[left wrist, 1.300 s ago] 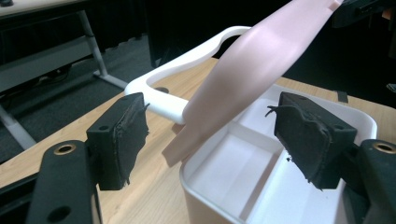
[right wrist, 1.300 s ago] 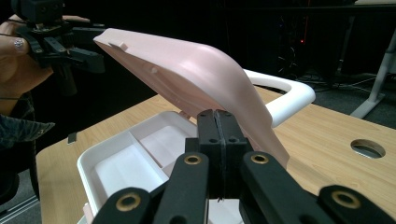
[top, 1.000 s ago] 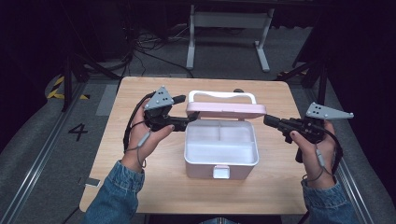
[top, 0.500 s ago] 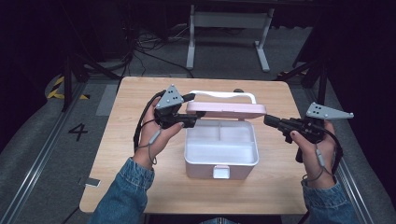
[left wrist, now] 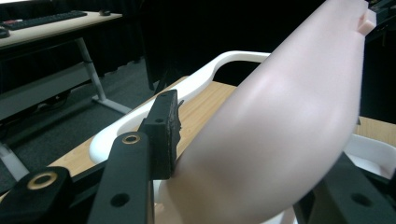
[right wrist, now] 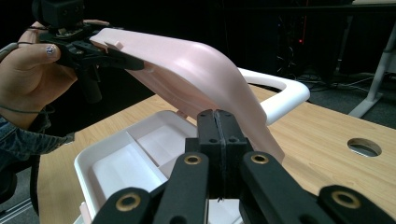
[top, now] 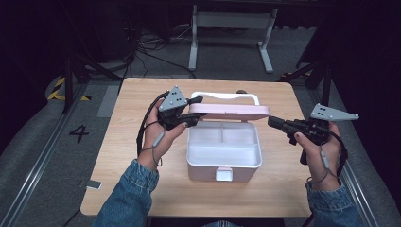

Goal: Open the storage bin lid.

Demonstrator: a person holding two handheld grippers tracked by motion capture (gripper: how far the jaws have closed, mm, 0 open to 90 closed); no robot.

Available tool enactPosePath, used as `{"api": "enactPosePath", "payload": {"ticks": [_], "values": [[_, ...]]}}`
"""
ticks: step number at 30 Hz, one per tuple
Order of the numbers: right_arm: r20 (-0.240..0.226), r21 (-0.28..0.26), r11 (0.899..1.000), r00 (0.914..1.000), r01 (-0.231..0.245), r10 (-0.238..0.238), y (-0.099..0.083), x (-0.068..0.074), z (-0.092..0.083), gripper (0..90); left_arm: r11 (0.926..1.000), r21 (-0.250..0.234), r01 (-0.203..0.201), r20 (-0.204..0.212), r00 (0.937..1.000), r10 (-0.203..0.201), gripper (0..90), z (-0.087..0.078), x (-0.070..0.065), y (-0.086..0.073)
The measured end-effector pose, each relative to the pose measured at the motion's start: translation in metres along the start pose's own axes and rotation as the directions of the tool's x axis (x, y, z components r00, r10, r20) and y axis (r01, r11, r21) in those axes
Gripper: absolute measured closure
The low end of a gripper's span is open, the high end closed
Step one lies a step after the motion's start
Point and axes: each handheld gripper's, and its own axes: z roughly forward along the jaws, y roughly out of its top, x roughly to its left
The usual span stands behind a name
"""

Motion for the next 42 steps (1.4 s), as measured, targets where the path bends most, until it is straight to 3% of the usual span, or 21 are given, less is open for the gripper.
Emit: {"api": "enactPosePath", "payload": {"ticks": [12, 19, 22, 25, 30, 42], "values": [[0.010, -0.007, 1.000, 0.9999, 0.004, -0.004, 0.002, 0.000, -0.006, 90.0, 0.9998, 0.018, 0.003, 0.002, 1.0000, -0.003, 58.1, 0.000, 0.002, 0.003], [0.033, -0.002, 1.000, 0.9990, 0.029, -0.029, 0.003, 0.000, -0.016, 90.0, 0.9987, 0.036, 0.035, 0.008, 0.9993, -0.035, 58.6, 0.003, 0.008, 0.008], [0.061, 0.007, 0.999, 0.9969, 0.049, -0.049, 0.003, 0.000, -0.022, 85.7, 0.9985, 0.037, 0.041, 0.006, 0.9991, -0.041, 58.9, 0.005, 0.012, 0.010], [0.072, 0.038, 0.998, 0.9959, 0.052, -0.054, 0.003, 0.000, -0.027, 75.3, 0.9982, 0.038, 0.046, 0.003, 0.9990, -0.046, 59.3, 0.007, 0.017, 0.012], [0.129, 0.078, 0.994, 0.9876, 0.080, -0.090, 0.001, -0.002, -0.034, 64.7, 0.9971, 0.047, 0.060, 0.000, 0.9982, -0.060, 59.9, 0.013, 0.026, 0.016], [0.168, 0.114, 0.992, 0.9828, 0.059, -0.077, -0.003, -0.011, -0.045, 61.9, 0.9939, 0.070, 0.086, -0.032, 0.9960, -0.084, 60.3, 0.027, 0.044, 0.022]]}}
